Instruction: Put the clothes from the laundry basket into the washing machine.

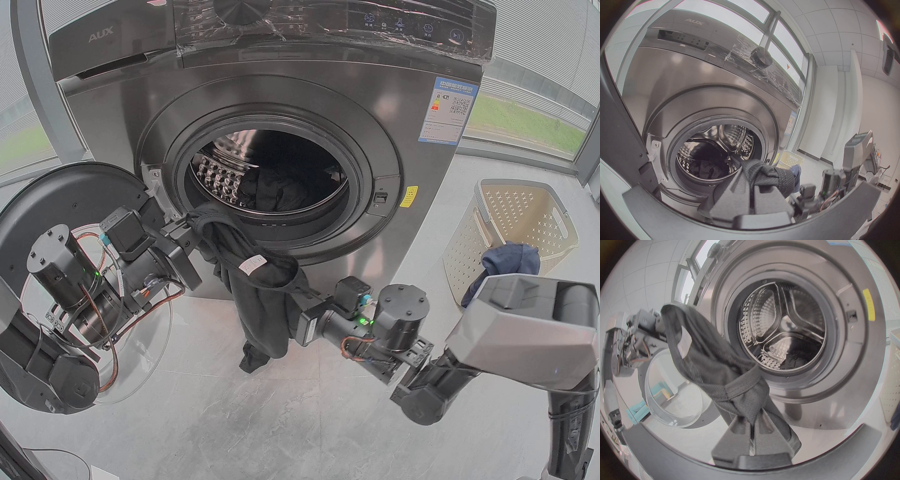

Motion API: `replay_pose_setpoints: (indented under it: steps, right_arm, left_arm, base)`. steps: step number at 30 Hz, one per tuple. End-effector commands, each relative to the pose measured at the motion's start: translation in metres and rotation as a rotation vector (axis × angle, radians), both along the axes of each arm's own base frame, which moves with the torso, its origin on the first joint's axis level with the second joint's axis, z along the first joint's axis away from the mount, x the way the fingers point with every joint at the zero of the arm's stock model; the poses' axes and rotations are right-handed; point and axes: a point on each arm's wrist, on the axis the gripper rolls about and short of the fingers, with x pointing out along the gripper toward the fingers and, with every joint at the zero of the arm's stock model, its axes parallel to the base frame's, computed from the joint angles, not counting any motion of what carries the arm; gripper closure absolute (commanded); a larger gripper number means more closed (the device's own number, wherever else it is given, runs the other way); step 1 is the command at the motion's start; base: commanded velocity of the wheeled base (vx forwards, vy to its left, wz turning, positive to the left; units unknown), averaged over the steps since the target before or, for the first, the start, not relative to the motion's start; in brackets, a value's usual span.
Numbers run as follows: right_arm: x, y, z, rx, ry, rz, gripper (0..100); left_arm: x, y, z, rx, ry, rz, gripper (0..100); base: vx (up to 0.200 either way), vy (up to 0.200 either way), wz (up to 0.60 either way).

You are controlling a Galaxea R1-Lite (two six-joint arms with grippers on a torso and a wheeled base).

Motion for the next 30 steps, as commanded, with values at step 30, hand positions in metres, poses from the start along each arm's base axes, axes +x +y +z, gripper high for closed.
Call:
replay_pose_setpoints:
  steps: [30]
  right_arm:
    - [-0.065,-0.105,0.159,0.224,-0.259,-0.113,100]
  left_arm:
    - [-0.022,0.024,0.039,-0.080,-0.118,0.070,100]
  base:
    - [0.000,0.000,0.00]
